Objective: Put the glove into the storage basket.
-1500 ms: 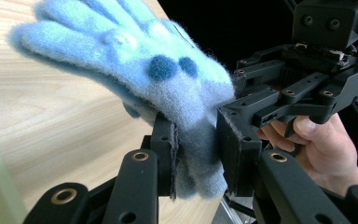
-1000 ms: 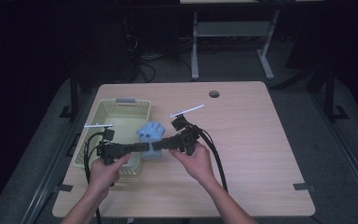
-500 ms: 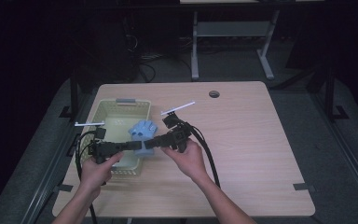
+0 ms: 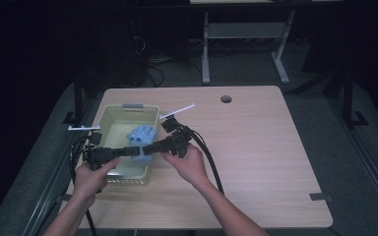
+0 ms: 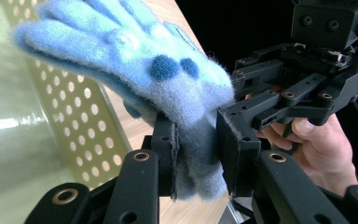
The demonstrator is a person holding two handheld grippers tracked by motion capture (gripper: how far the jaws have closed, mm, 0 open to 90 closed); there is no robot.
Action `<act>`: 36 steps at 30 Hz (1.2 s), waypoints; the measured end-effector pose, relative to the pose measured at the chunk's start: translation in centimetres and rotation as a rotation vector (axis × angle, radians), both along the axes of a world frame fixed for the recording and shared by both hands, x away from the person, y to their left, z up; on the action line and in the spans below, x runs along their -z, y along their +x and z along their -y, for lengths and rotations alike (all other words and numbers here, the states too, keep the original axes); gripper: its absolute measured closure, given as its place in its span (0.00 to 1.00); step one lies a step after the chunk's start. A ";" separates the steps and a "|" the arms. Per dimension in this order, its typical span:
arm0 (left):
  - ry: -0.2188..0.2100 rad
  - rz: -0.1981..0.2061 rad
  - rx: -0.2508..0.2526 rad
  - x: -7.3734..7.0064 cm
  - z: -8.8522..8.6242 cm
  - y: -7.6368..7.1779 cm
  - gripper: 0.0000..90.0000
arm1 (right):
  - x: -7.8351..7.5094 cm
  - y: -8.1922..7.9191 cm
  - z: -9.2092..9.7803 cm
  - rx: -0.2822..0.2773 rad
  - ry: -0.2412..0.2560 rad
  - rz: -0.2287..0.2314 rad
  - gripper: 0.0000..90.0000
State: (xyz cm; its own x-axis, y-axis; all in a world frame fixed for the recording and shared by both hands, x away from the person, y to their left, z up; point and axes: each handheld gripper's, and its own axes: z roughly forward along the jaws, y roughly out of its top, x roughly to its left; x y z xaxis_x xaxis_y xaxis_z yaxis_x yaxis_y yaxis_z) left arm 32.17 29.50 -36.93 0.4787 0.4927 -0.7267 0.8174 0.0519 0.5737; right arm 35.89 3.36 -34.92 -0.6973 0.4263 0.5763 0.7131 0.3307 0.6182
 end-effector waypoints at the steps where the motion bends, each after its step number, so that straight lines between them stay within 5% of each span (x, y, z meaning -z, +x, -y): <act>1: -0.001 -0.002 -0.001 0.0 -0.1 0.0 0.77 | 0.0 0.0 0.0 0.000 0.000 0.000 0.77; 36: 0.029 -0.061 -0.035 1.3 -5.8 0.3 0.79 | 2.0 0.9 -6.2 -0.035 0.004 -0.019 0.77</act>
